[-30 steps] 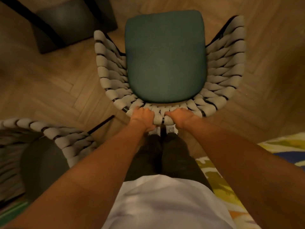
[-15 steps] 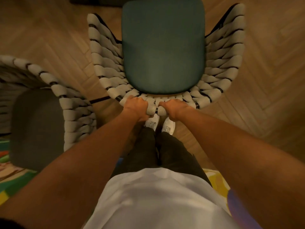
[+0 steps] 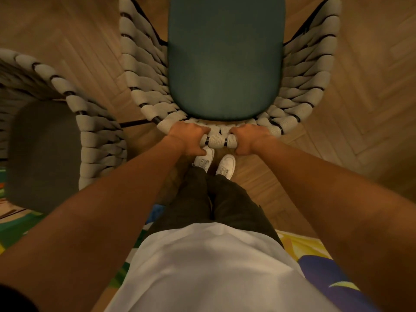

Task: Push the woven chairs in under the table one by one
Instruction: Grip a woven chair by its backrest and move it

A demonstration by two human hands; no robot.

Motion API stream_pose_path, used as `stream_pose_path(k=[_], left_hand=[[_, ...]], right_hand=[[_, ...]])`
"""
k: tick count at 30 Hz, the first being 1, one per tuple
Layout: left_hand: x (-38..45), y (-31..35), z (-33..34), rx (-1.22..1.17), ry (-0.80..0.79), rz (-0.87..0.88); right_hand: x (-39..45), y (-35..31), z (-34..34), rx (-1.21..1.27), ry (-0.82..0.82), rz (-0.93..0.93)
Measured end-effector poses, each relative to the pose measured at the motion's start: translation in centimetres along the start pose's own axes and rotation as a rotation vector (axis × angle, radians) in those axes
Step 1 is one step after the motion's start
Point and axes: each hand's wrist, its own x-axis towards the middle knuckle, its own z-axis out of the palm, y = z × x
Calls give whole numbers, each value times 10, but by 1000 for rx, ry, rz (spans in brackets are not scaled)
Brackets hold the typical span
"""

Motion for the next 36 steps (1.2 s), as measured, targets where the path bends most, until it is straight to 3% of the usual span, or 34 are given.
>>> stream_pose_path(k=[7,13,27,36], left_hand=[[3,16,1,44,8,-81],[0,9,-5,51,4,-47],[6,-91,-28,124,-5,14],[41,-139,-69,132,-13,45]], right_hand=[[-2,-7,5,-4,51,72],[-4,-18,0,3,43,133],[38,-97,-47,129,28,242],[86,-98,-99,155,4,244]])
